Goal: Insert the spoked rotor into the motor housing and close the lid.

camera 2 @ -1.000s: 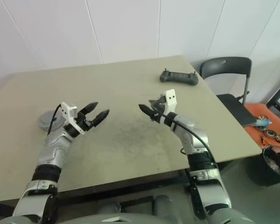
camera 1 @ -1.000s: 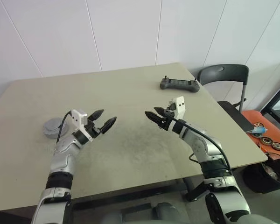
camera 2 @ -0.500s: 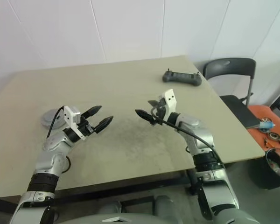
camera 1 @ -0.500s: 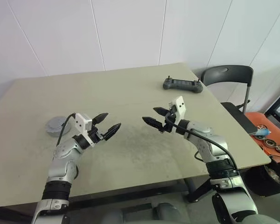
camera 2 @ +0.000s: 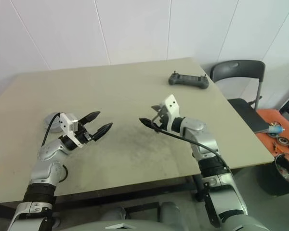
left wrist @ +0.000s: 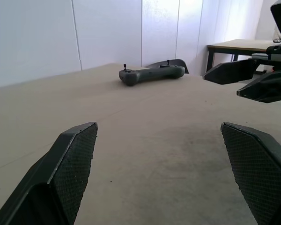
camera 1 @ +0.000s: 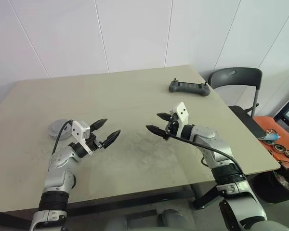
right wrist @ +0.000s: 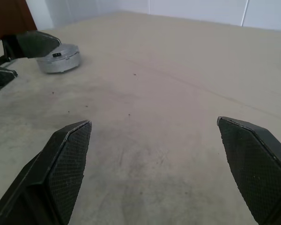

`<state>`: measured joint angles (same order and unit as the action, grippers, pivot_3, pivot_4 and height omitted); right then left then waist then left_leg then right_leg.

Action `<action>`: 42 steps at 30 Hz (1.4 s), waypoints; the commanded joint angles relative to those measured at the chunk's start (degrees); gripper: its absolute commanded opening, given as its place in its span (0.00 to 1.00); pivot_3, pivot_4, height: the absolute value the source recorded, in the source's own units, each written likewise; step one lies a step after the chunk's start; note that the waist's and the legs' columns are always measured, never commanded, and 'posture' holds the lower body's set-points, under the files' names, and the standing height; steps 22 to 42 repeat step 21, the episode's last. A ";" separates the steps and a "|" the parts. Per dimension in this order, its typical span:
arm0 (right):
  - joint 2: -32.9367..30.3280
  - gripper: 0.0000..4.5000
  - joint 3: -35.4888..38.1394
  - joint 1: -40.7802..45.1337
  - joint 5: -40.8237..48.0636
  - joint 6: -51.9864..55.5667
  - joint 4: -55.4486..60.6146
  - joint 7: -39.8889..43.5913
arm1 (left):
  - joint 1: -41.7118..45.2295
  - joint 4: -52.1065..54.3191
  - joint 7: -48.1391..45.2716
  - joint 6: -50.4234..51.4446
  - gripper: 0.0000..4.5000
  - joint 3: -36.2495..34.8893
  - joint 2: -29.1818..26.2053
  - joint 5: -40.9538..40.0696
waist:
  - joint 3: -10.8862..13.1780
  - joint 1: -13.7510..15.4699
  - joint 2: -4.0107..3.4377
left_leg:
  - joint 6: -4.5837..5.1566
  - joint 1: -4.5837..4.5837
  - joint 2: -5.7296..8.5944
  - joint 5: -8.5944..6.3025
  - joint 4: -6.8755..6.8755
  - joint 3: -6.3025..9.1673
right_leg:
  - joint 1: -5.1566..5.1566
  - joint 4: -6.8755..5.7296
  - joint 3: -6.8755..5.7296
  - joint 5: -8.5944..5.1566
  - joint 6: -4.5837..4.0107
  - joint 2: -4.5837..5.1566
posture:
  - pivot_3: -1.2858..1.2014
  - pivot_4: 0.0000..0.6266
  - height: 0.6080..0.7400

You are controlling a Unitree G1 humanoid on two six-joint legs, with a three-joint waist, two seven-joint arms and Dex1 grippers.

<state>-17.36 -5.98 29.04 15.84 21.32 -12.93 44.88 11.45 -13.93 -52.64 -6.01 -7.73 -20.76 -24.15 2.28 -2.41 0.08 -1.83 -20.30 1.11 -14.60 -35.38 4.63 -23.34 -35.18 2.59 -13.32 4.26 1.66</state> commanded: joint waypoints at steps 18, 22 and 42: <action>-0.76 1.00 2.20 2.57 -2.12 -3.72 -1.40 -1.82 | 2.48 -2.90 -0.54 -5.39 1.00 2.67 -0.25 4.85 | 0.00 0.03 0.00 | 0.00 0.01 0.00 0.00 -0.02 0.00 | 0.02 -0.01 0.00 0.01 0.00 0.00 | 0.52 0.00 1.00; -0.72 1.00 2.11 2.69 -2.14 -3.87 -1.56 -2.10 | 2.70 -3.43 -0.80 -5.66 1.00 2.50 -0.38 4.81 | 0.00 0.01 0.00 | 0.00 0.01 0.00 0.00 -0.02 0.00 | 0.02 -0.02 0.00 0.01 -0.01 0.00 | 0.52 0.00 1.00; -0.72 1.00 2.11 2.69 -2.14 -3.87 -1.56 -2.10 | 2.70 -3.43 -0.80 -5.66 1.00 2.50 -0.38 4.81 | 0.00 0.01 0.00 | 0.00 0.01 0.00 0.00 -0.02 0.00 | 0.02 -0.02 0.00 0.01 -0.01 0.00 | 0.52 0.00 1.00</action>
